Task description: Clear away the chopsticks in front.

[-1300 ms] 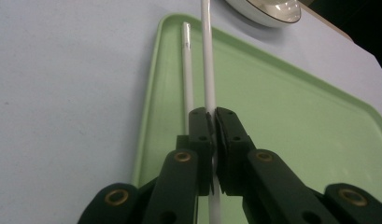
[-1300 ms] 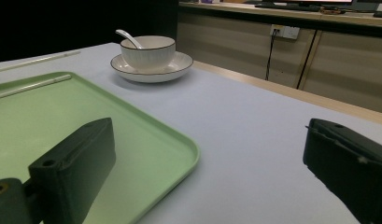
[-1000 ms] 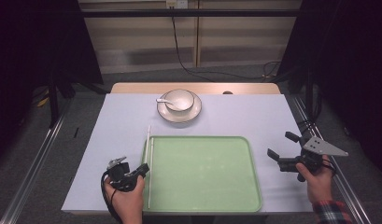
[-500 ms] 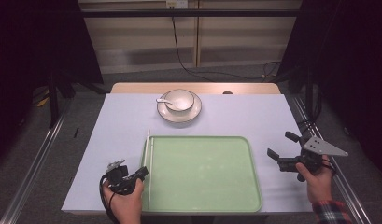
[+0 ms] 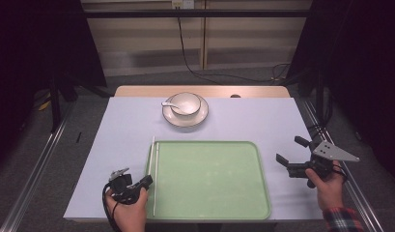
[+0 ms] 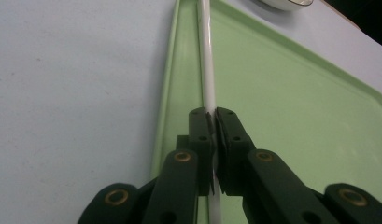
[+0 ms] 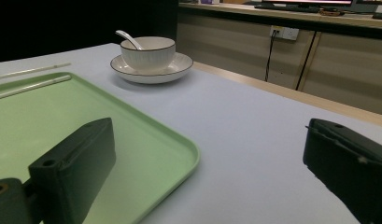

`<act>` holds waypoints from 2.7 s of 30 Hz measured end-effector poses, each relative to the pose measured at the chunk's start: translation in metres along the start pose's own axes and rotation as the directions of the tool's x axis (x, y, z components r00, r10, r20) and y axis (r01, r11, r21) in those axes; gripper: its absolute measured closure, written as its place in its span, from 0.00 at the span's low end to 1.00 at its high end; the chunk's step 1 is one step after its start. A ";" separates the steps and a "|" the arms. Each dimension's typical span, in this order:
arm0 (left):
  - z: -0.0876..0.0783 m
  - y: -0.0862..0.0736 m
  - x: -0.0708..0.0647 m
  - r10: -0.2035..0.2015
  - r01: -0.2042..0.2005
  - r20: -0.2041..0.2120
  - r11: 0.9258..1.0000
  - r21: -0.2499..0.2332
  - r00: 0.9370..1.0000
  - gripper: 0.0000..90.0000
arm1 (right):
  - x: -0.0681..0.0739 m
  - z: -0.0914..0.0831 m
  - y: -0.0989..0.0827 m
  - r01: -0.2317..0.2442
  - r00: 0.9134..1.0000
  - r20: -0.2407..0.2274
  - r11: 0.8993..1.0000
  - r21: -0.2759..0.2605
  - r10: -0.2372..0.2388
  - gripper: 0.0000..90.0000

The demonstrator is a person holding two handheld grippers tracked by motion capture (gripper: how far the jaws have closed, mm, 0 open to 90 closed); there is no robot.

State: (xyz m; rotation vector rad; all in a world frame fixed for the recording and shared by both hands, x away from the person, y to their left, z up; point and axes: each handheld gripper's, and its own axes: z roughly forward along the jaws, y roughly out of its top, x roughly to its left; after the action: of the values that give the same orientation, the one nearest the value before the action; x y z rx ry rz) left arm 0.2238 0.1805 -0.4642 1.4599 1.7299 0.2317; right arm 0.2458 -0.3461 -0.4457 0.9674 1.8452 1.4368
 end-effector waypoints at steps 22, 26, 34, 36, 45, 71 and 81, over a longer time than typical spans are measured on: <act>0.000 -0.004 0.000 0.014 -0.014 0.001 1.000 0.019 1.000 0.96 | 0.001 0.001 0.001 0.006 1.000 0.005 1.000 0.000 -0.006 0.02; 0.001 -0.004 0.000 0.015 -0.015 -0.005 1.000 0.024 1.000 0.96 | 0.001 0.001 0.001 0.004 1.000 0.006 1.000 0.002 -0.004 0.02; 0.001 -0.004 -0.003 0.021 -0.021 0.004 1.000 0.019 1.000 0.96 | 0.001 0.001 0.001 0.004 1.000 0.004 1.000 0.000 -0.004 0.02; 0.002 -0.004 -0.005 0.018 -0.018 0.013 1.000 0.022 1.000 0.96 | 0.001 0.001 0.001 0.007 1.000 0.008 1.000 -0.002 -0.007 0.02; 0.006 -0.006 -0.007 0.021 -0.021 0.016 0.999 0.039 1.000 0.96 | 0.001 0.001 0.001 0.008 1.000 0.005 1.000 -0.002 -0.008 0.02; 0.010 -0.009 -0.006 0.045 -0.044 -0.008 0.997 0.067 0.999 0.95 | 0.002 0.001 0.001 0.009 1.000 0.003 1.000 0.002 -0.009 0.02; 0.011 -0.009 -0.009 0.035 -0.033 -0.024 0.997 0.063 0.999 0.95 | 0.002 0.001 0.002 0.011 1.000 0.003 1.000 0.003 -0.011 0.02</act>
State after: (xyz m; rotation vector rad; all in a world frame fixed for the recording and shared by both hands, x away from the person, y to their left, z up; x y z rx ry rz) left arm 0.2247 0.1659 -0.4729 1.5388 1.7473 0.2160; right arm 0.2462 -0.3436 -0.4445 0.9586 1.8482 1.4254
